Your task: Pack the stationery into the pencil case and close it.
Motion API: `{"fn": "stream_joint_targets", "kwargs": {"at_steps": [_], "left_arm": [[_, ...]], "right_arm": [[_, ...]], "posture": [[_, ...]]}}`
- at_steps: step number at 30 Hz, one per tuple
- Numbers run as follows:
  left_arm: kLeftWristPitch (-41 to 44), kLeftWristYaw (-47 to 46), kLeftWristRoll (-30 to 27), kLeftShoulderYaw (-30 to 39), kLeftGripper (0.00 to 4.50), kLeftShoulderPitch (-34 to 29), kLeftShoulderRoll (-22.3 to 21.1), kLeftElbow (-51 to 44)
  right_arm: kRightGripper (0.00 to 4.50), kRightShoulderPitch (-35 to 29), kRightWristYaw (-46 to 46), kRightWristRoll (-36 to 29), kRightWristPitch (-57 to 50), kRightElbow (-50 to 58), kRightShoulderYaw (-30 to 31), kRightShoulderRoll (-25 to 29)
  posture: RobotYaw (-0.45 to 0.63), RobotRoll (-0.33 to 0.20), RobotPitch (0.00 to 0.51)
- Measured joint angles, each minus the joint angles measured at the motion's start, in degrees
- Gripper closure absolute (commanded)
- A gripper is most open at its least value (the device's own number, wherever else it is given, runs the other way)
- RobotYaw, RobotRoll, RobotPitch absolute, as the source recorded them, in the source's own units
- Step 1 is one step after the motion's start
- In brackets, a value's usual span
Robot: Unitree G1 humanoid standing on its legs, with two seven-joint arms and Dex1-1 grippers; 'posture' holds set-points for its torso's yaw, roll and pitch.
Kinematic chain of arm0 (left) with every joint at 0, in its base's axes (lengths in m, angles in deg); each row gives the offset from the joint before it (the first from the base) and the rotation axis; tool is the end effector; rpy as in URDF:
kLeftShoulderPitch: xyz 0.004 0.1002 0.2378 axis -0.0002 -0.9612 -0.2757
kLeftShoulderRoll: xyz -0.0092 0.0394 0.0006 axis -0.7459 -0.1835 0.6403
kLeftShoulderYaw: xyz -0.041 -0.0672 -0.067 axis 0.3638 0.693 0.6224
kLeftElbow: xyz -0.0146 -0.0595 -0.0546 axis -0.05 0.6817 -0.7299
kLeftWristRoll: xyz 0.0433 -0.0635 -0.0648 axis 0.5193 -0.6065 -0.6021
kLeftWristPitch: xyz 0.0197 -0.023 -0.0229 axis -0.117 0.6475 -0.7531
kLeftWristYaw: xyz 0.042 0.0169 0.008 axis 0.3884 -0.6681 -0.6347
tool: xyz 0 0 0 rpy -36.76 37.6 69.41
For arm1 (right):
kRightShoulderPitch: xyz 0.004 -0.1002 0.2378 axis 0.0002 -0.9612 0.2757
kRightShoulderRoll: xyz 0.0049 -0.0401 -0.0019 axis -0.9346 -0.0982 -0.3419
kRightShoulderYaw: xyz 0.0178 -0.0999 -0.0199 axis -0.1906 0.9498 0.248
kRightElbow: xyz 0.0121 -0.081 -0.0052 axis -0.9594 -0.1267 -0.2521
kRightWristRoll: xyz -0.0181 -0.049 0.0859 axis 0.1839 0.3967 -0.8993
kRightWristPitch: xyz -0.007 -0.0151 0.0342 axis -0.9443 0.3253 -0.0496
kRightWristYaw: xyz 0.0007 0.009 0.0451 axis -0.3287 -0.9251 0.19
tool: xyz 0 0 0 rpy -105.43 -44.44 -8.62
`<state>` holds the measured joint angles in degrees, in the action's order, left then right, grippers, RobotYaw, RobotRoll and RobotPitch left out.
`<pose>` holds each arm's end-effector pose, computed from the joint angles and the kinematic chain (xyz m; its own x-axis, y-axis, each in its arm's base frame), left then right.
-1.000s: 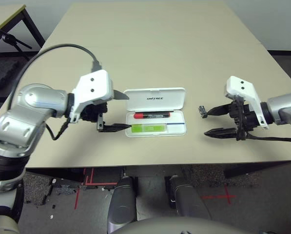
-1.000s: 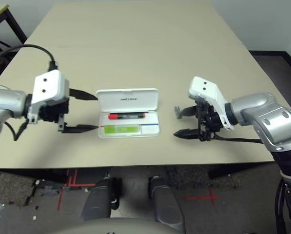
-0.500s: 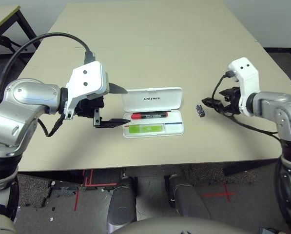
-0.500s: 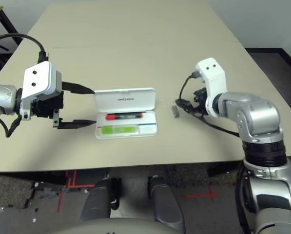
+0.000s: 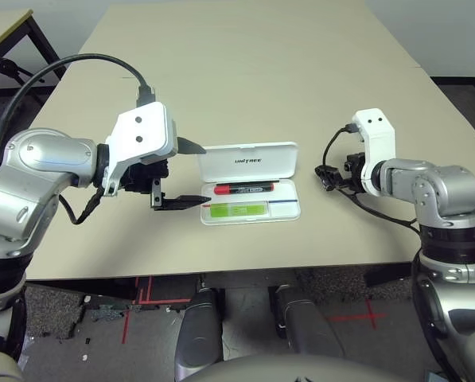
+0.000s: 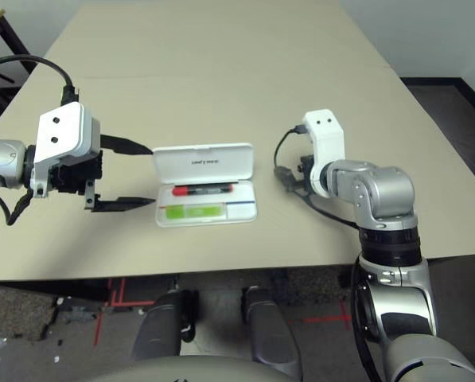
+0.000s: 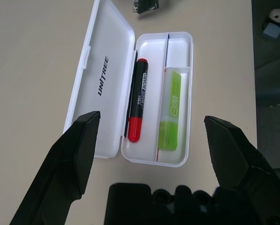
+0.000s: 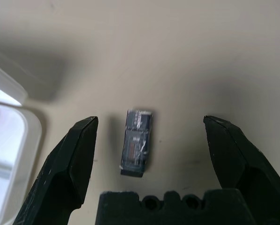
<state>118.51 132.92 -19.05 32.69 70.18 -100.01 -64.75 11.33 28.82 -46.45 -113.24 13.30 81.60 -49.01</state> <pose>0.2238 0.2244 0.2595 0.3632 -0.7645 -0.5327 0.8985 0.1360 0.4174 0.2704 -0.1998 0.1579 0.7253 0.2888 -0.6250 -0.3210 0.9449 0.0641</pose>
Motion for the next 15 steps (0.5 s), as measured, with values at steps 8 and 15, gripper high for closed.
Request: {"fn": "stream_joint_targets", "kwargs": {"at_steps": [8, 15], "left_arm": [[0.46, -0.52, -0.26, 0.21, 0.00, -0.22, -0.30, -1.08], [0.59, -1.02, -0.50, 0.20, 0.00, -0.21, -0.30, -1.11]], "right_arm": [[0.97, -0.43, -0.37, 0.63, 4.19, -2.12, 1.22, -0.25], [3.57, -0.97, -2.95, -0.08, 4.89, -1.87, 2.25, 1.22]], "posture": [[-0.02, 0.000, 0.144], [-0.02, 0.000, 0.141]]}}
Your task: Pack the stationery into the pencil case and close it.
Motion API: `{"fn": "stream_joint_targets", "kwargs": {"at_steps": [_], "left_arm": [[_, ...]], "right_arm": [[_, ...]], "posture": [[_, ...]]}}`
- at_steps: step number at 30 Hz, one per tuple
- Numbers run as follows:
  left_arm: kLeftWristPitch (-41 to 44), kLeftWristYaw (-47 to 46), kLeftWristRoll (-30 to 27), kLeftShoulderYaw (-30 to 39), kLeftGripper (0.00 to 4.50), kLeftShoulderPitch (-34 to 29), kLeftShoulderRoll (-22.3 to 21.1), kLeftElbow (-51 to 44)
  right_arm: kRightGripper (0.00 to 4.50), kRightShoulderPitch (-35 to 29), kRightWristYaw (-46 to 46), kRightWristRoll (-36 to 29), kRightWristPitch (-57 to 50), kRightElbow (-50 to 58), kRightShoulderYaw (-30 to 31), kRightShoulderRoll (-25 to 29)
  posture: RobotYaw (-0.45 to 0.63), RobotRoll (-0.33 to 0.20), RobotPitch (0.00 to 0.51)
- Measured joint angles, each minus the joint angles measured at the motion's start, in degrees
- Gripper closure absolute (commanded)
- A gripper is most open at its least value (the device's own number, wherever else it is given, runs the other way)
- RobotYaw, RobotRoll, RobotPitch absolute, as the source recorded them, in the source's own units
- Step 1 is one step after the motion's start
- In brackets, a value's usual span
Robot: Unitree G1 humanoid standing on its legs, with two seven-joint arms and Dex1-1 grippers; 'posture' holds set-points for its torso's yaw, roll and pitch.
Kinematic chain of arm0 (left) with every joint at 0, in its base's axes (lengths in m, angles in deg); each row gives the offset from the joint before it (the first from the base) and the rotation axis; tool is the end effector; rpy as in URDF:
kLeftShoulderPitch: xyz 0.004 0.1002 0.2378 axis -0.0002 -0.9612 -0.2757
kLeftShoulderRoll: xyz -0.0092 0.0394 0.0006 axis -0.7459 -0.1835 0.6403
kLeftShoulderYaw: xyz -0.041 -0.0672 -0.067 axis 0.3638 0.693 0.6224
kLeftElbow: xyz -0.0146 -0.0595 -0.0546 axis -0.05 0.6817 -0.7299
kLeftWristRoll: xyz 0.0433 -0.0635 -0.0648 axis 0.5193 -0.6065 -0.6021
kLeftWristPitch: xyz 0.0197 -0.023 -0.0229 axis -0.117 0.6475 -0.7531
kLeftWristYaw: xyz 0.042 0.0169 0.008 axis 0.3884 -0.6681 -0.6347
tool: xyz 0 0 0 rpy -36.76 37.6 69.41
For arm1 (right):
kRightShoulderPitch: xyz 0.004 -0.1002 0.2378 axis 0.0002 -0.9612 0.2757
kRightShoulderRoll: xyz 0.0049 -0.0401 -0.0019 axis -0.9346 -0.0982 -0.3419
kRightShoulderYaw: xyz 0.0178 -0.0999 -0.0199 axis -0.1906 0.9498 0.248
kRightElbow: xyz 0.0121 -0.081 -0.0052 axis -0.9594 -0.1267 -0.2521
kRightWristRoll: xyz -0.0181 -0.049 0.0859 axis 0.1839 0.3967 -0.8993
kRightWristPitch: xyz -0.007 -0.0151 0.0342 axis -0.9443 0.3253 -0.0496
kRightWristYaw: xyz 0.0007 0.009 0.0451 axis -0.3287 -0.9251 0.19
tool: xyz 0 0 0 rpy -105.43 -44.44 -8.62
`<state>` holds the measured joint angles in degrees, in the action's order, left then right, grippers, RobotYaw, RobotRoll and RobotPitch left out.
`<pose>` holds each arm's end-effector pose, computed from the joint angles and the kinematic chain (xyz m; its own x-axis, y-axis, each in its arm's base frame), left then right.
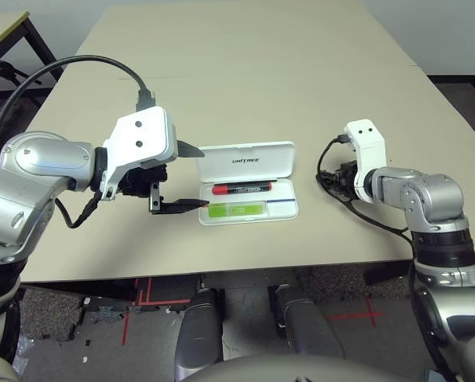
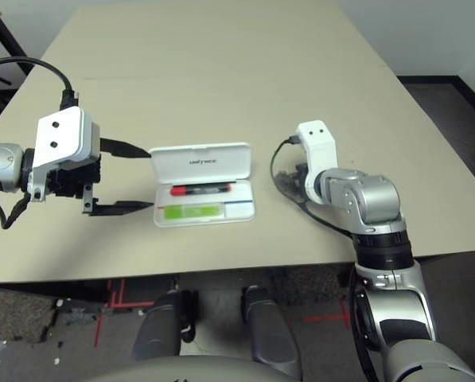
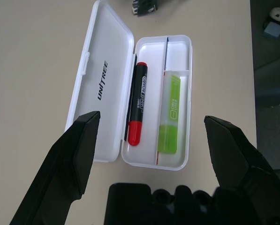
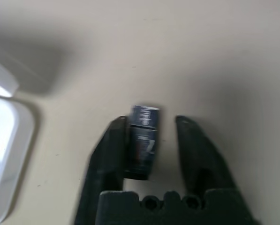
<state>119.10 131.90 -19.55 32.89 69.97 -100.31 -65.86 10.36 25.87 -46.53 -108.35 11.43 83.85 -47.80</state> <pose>0.2215 0.2228 0.2602 0.3713 -0.7631 -0.5290 0.8940 0.1400 0.4257 0.2724 -0.2006 0.1512 0.7183 0.3317 -0.6116 -0.3746 0.9251 0.0619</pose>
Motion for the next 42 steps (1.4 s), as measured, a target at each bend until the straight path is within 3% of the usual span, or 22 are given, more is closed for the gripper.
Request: {"fn": "stream_joint_targets", "kwargs": {"at_steps": [1, 2, 10, 15, 21, 26, 31, 42], "left_arm": [[0.00, 0.00, 0.00, -0.02, 0.00, 0.00, 0.00, 0.00], [0.00, -0.01, 0.00, -0.03, 0.00, 0.00, 0.00, 0.00], [-0.16, -0.02, 0.06, -0.35, 0.00, 0.11, 0.00, 0.20], [-0.24, -0.03, 0.14, -0.41, 0.00, 0.15, 0.00, 0.27], [-0.46, -0.04, 0.20, -0.43, 0.00, 0.15, -0.01, 0.43], [-0.69, -0.04, 0.42, -0.50, 0.00, 0.20, -0.01, 0.62], [-0.73, -0.07, 0.54, -0.69, 0.00, 0.27, -0.02, 0.68], [-0.12, -1.13, 0.60, -0.85, 0.00, 0.25, -0.04, 0.37]], "right_arm": [[4.02, 0.00, -0.74, -0.26, -0.07, 0.00, 0.17, 0.53], [4.20, 0.00, -1.24, -0.33, -0.09, 0.00, 0.33, 1.05], [4.19, -0.60, -11.99, -2.30, 3.70, 2.36, 3.17, 12.88], [4.19, -2.65, -26.73, -3.57, 16.24, 5.14, 5.05, 22.78], [4.20, -3.79, -44.97, -4.28, 32.43, 6.33, 5.84, 29.83], [4.20, -2.28, -55.23, -3.42, 39.61, 6.10, 10.06, 30.43], [4.20, 1.85, -59.37, 0.12, 44.18, 3.56, 14.51, 29.20], [4.20, 6.53, -58.40, 8.63, 50.46, -4.40, 22.46, 17.67]], "posture": [[-0.03, 0.000, 0.140], [-0.03, 0.000, 0.140], [-0.03, 0.000, 0.136], [-0.03, 0.000, 0.129], [-0.03, 0.000, 0.122], [-0.02, 0.000, 0.114], [-0.01, 0.000, 0.114], [0.00, 0.000, 0.120]]}}
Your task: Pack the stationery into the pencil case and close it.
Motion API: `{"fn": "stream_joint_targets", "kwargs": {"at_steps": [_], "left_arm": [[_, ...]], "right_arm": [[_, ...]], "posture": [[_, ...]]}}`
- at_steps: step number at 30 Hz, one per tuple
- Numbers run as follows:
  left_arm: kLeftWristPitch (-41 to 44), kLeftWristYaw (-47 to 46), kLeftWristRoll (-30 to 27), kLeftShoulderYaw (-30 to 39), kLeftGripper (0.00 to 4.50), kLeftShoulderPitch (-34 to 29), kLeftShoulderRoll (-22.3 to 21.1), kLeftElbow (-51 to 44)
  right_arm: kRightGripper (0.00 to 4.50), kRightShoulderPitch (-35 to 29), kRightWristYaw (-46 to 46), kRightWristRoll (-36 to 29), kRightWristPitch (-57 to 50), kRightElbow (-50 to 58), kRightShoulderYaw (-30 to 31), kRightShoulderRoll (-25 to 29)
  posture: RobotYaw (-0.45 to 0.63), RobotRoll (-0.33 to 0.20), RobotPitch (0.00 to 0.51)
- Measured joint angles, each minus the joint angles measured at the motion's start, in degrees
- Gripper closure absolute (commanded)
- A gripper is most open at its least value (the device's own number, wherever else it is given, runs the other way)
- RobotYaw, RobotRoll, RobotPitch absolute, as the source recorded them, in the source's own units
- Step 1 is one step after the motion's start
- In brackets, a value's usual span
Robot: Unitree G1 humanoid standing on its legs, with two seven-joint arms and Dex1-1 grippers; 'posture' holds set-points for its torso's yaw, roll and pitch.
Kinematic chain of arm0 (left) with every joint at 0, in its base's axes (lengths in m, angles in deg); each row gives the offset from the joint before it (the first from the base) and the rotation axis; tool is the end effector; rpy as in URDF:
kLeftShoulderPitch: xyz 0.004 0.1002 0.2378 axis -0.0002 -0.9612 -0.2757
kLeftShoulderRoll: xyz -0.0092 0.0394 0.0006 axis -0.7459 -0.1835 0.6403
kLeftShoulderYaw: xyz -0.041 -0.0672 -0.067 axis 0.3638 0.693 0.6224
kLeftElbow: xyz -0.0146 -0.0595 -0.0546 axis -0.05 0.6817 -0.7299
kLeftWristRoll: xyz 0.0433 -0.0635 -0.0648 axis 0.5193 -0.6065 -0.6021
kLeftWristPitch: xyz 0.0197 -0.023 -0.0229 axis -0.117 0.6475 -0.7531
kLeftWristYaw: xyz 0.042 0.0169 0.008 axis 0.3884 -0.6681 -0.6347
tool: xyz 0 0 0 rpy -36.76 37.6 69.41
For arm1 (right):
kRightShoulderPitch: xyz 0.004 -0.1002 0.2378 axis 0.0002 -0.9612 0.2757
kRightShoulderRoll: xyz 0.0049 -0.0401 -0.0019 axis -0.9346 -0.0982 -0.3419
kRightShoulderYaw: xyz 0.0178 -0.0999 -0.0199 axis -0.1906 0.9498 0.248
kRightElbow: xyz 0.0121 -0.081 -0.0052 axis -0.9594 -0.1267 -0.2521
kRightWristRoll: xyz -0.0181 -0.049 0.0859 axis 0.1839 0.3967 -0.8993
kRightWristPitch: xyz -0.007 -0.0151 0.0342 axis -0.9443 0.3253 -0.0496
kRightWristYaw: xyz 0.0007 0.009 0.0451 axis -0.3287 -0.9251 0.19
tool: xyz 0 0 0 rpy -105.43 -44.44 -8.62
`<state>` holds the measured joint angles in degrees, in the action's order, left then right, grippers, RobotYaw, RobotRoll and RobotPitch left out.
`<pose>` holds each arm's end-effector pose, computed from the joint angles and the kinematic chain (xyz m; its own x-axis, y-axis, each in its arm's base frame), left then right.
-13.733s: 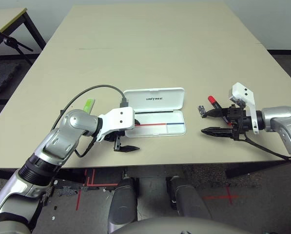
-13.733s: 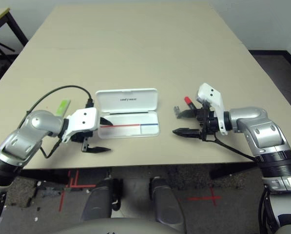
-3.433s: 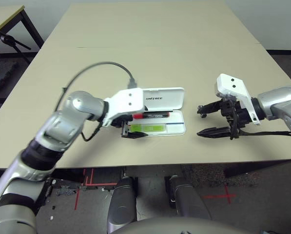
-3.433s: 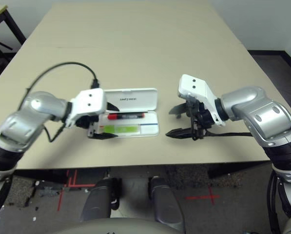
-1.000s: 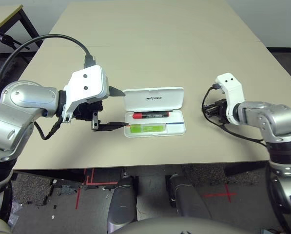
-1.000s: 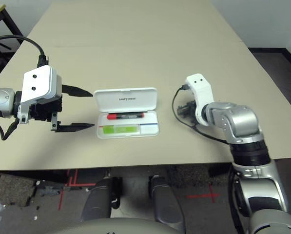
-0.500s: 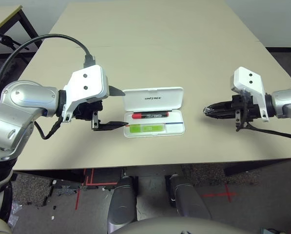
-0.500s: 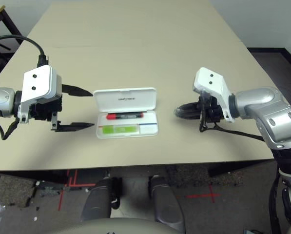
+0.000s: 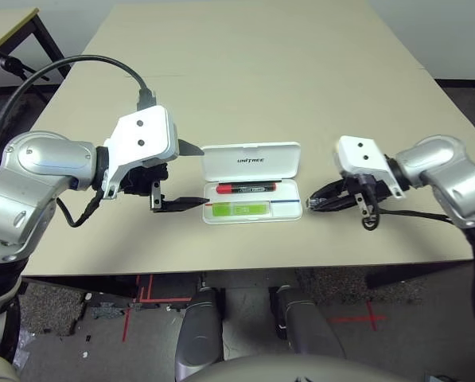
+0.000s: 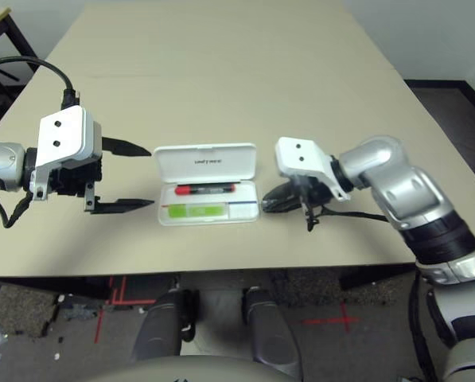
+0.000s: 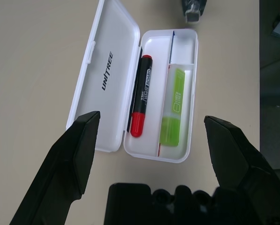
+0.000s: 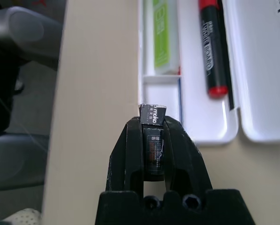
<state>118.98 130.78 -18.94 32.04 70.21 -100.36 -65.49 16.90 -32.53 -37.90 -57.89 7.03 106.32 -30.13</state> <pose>0.2229 0.2222 0.2589 0.3886 -0.7536 -0.5302 0.8881 0.1529 0.4335 0.2895 -0.1914 0.1901 0.0521 0.7555 -0.6531 -0.9792 -0.0897 -0.1818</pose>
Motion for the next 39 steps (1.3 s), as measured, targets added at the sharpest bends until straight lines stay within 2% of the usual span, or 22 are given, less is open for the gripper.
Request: {"fn": "stream_joint_targets", "kwargs": {"at_steps": [14, 21, 25, 33, 36, 39], "left_arm": [[0.84, -0.77, 0.00, -0.02, 0.00, -0.26, -0.23, -0.35], [0.80, -0.77, 0.28, -0.05, 0.00, -0.26, -0.33, -0.25], [0.62, -0.77, 0.57, -0.08, 0.00, -0.27, -0.34, -0.17], [-0.40, -0.76, 1.08, -0.07, 0.00, -2.25, -1.38, 0.75], [-0.90, -0.77, 1.22, 0.00, 0.00, -2.84, -1.71, 1.97], [-1.52, -0.76, 1.52, 0.00, 0.00, -3.47, -1.88, 2.37]], "right_arm": [[4.20, 1.33, 0.89, 4.65, 4.38, -7.06, 2.11, -6.42], [1.66, 2.05, 1.28, 4.59, 5.50, -8.23, 1.78, -8.20], [0.13, 2.07, 0.41, 1.48, 3.99, -8.14, -1.29, -7.49], [0.05, 0.92, -5.85, -6.01, -3.41, -7.34, -9.96, 4.56], [0.05, -1.46, -7.49, -8.81, -6.28, -7.23, -14.18, 9.70], [0.05, -3.72, -7.95, -10.55, -8.03, -7.18, -17.04, 12.44]], "posture": [[0.01, 0.000, 0.122], [0.00, 0.000, 0.123], [0.01, 0.000, 0.125], [0.00, 0.000, 0.129], [-0.01, 0.000, 0.131], [-0.02, 0.000, 0.133]]}}
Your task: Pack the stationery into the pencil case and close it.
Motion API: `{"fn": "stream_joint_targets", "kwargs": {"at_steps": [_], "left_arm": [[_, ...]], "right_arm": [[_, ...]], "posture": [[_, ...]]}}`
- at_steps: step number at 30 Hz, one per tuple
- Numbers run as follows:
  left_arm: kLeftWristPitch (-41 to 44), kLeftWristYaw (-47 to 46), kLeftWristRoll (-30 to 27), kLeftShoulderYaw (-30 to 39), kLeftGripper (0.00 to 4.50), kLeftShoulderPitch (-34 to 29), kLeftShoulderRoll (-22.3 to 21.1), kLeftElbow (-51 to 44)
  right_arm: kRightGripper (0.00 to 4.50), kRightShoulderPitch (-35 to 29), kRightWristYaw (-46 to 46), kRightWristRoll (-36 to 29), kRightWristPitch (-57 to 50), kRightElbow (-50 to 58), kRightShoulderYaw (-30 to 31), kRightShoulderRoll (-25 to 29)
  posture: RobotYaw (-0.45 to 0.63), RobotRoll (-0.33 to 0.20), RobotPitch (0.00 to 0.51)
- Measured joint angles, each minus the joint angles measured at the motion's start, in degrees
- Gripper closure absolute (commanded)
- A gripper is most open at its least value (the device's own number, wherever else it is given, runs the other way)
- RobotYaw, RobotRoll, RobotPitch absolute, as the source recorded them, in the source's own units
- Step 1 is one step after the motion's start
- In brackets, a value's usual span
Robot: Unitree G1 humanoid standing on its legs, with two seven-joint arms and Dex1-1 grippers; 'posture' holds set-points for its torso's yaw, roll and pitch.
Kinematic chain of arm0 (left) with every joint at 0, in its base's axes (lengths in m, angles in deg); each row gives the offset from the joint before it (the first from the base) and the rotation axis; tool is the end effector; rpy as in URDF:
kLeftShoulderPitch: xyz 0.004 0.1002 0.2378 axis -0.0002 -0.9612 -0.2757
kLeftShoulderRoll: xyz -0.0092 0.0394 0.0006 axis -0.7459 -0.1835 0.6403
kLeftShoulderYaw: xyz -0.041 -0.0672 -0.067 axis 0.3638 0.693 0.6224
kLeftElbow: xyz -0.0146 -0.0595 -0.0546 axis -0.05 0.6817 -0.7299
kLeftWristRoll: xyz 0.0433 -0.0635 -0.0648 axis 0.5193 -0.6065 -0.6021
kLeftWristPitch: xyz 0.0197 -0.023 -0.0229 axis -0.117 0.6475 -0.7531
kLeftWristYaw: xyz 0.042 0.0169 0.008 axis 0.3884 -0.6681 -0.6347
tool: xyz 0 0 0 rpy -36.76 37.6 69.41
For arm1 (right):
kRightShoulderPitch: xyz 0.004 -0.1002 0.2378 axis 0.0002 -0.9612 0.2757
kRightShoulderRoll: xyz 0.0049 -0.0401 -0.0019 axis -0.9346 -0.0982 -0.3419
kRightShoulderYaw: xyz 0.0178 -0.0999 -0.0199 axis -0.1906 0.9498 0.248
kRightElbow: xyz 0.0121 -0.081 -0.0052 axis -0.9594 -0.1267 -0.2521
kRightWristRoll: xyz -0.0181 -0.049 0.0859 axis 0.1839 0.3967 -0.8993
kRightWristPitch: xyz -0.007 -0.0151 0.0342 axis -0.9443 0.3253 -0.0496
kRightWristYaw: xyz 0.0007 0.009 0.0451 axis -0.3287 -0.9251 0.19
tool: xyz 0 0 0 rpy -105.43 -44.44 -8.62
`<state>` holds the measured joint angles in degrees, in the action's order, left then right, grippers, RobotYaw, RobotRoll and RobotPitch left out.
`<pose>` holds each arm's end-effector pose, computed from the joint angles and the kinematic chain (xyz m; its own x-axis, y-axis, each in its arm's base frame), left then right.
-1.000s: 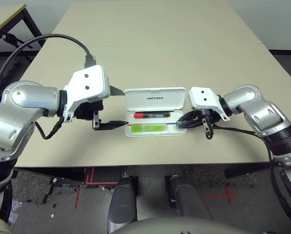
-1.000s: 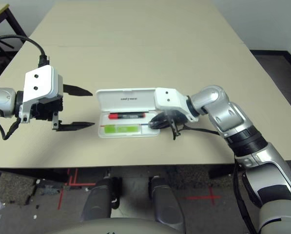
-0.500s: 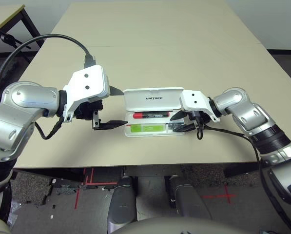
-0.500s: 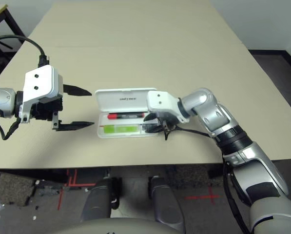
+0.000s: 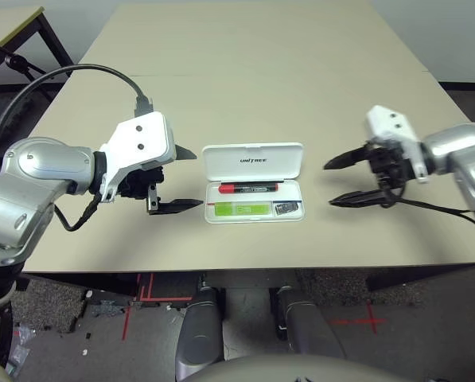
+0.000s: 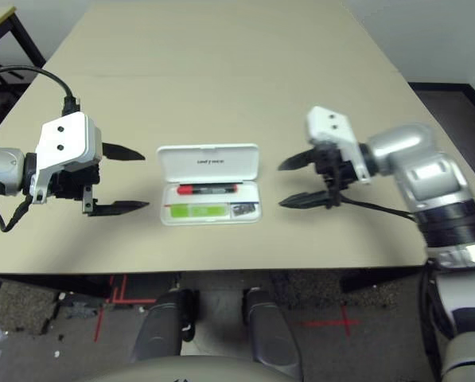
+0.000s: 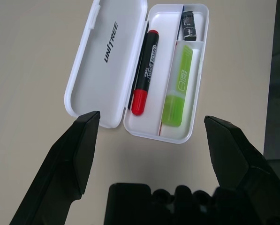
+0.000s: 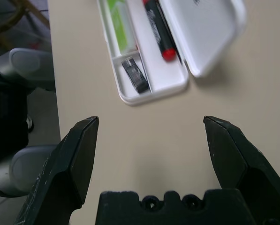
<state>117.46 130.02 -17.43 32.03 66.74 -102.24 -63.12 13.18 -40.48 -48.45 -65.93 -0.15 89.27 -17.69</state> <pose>0.2242 0.2339 0.2487 0.4217 -0.7074 -0.5672 0.8897 0.2023 0.4092 0.2742 -0.2890 0.2247 0.1980 0.8081 -0.5548 -0.9760 0.2147 -0.0356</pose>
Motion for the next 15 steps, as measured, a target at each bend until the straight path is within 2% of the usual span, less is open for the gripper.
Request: {"fn": "stream_joint_targets", "kwargs": {"at_steps": [8, 11, 15], "left_arm": [[-2.36, 0.92, 1.46, -0.81, 0.00, 0.57, -0.03, 3.43], [-2.58, 1.60, 2.29, -1.30, 0.62, 0.61, -0.39, 6.01], [-5.06, 1.77, 5.05, -2.52, 2.14, 0.96, -0.35, 9.93]], "right_arm": [[0.05, -3.87, 1.01, -2.38, -2.34, 1.33, -2.91, 1.43], [0.00, -4.50, 1.78, -2.85, -2.73, 2.36, -3.36, 1.48], [0.00, -4.74, 2.62, -2.84, -2.94, 2.45, -3.35, 1.47]], "posture": [[-0.04, 0.000, 0.139], [-0.04, 0.000, 0.138], [-0.04, 0.000, 0.139]]}}
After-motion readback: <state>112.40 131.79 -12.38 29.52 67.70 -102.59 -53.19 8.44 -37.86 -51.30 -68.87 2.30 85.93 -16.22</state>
